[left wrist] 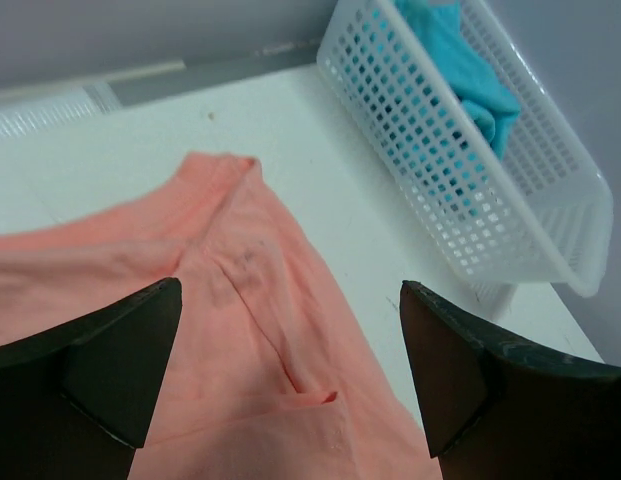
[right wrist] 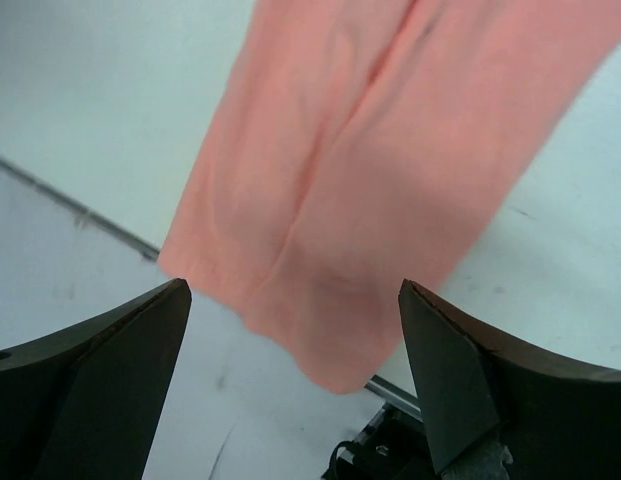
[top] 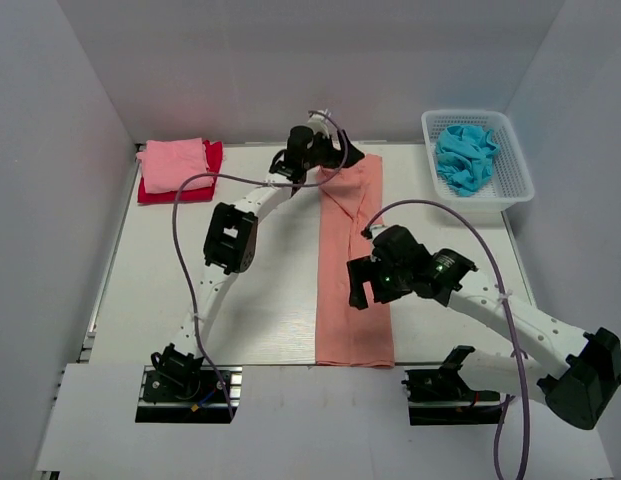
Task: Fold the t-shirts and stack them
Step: Rotate the tshirt 90 degrees
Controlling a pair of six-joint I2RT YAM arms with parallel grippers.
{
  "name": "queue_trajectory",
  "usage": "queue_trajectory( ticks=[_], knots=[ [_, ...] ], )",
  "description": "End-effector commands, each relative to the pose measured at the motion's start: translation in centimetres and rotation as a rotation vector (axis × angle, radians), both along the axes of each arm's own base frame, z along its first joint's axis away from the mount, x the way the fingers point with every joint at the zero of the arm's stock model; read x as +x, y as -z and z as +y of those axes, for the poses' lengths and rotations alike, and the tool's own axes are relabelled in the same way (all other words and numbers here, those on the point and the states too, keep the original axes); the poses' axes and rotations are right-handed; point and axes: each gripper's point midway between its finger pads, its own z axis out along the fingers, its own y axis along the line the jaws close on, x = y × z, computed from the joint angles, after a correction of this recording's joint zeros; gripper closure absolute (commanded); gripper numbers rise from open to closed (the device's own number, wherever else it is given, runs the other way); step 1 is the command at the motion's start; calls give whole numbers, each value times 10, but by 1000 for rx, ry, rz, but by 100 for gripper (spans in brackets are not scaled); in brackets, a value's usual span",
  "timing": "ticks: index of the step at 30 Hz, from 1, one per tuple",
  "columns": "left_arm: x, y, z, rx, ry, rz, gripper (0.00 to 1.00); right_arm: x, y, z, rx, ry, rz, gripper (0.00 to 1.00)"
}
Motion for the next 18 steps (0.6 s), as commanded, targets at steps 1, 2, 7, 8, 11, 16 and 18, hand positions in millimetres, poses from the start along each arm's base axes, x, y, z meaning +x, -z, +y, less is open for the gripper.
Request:
queue_trajectory(
  ticks=[1, 2, 7, 8, 11, 16, 18],
  knots=[
    [-3, -189, 22, -64, -80, -290, 0, 30, -9, -11, -7, 200, -67, 10],
    [-12, -222, 31, -43, -92, -337, 0, 36, -6, -11, -16, 236, -59, 10],
    [-61, -234, 101, 93, -232, -141, 0, 101, -12, -5, -74, 357, -145, 10],
    [-68, -230, 123, 123, -327, -106, 0, 114, -5, 1, -87, 359, -146, 10],
    [-136, -166, 186, 281, -459, 27, 0, 159, 10, 5, -131, 420, -121, 10],
    [-247, -114, 249, 264, -581, 218, 0, 221, 18, 13, -111, 456, -99, 10],
    [-288, -98, 267, 244, -595, 261, 0, 234, 47, 17, -161, 437, -64, 10]
  ],
)
